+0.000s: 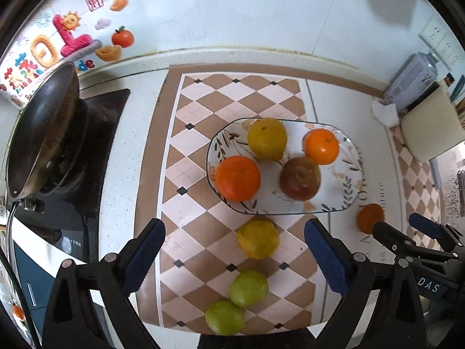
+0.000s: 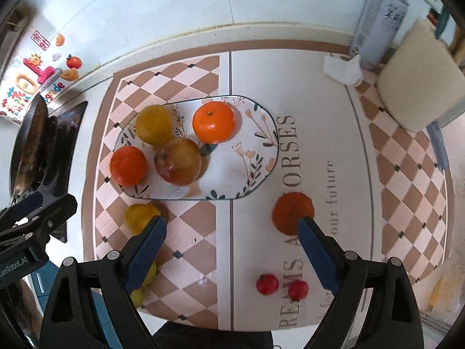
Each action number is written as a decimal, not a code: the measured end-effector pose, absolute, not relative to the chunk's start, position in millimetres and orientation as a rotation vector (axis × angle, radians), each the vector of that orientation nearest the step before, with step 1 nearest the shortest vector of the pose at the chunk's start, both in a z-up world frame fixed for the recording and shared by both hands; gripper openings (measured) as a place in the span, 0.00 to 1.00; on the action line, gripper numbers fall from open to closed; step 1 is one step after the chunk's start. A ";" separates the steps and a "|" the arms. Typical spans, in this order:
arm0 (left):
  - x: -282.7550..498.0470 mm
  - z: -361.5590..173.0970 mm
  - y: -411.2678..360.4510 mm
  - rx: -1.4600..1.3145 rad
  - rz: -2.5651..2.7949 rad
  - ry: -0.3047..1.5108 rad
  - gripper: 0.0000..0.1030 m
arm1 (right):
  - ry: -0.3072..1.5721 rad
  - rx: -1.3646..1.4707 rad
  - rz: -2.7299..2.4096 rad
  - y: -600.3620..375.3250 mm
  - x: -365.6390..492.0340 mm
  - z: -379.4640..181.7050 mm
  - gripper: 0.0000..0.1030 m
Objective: Organize fruits
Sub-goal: 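Lift both tools away and move toward the green apples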
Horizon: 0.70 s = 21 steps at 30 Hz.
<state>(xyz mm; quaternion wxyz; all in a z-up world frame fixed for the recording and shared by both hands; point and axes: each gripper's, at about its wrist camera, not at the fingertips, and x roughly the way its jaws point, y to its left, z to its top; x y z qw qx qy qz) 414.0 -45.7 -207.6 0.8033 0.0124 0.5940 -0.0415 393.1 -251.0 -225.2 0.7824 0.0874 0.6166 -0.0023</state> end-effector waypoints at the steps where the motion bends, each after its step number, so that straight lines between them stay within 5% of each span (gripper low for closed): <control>1: 408.6 -203.4 -44.7 0.023 -0.088 1.263 0.95 | 1.319 0.182 -0.010 -251.0 386.8 -219.7 0.91; 21: 336.8 -135.9 -41.0 0.007 -0.112 1.097 0.95 | 1.114 0.155 -0.016 -234.5 310.1 -124.8 0.91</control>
